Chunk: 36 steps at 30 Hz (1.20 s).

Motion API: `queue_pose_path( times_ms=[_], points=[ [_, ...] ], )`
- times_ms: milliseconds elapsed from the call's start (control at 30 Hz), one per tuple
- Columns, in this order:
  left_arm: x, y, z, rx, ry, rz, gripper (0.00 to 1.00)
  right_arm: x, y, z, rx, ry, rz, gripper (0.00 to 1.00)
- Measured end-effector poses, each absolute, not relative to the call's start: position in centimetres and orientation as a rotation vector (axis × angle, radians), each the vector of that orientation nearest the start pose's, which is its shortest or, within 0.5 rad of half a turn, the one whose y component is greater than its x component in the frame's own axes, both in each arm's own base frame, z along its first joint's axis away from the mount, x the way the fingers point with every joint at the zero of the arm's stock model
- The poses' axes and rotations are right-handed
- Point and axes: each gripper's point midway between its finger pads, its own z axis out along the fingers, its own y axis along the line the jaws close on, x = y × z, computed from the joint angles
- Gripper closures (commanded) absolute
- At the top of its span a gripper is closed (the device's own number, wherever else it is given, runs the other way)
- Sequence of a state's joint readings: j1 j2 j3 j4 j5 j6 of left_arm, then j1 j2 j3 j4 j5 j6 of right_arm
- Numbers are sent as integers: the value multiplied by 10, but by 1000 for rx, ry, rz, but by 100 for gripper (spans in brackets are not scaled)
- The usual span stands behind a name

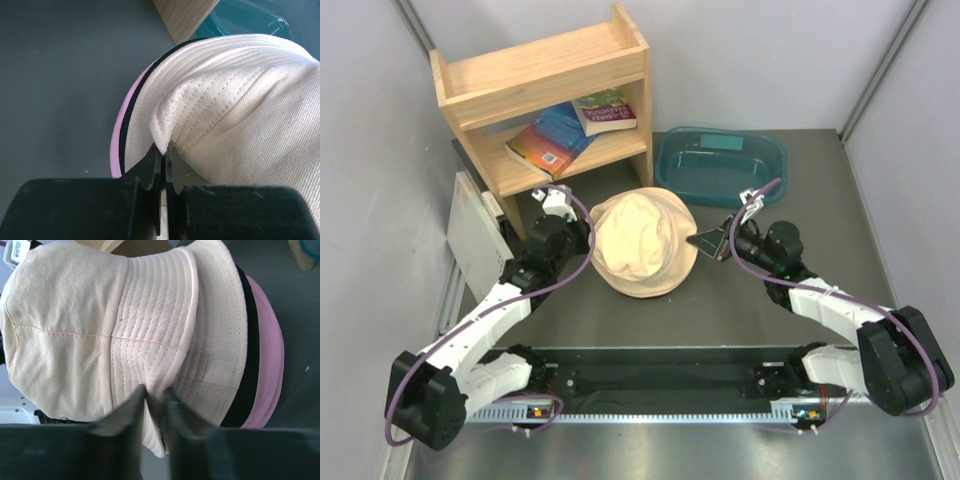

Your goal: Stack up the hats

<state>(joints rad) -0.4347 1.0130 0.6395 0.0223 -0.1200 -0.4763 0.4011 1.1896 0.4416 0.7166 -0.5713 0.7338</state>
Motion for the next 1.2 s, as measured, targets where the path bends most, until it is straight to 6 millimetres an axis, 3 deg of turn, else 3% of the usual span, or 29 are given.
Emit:
queue_pose_path(
  times_ms=[300,733,1200],
  points=[
    [321,-147,183,-126,1938,-500,100,283,240,189,-125,1808,1256,100],
    [322,-150,187,-135,1905,-533,100,308,234,155,1,1912,1139,100],
    [326,-152,180,-191,1894,-554,100,321,232,147,16,1921,1069,100]
  ],
)
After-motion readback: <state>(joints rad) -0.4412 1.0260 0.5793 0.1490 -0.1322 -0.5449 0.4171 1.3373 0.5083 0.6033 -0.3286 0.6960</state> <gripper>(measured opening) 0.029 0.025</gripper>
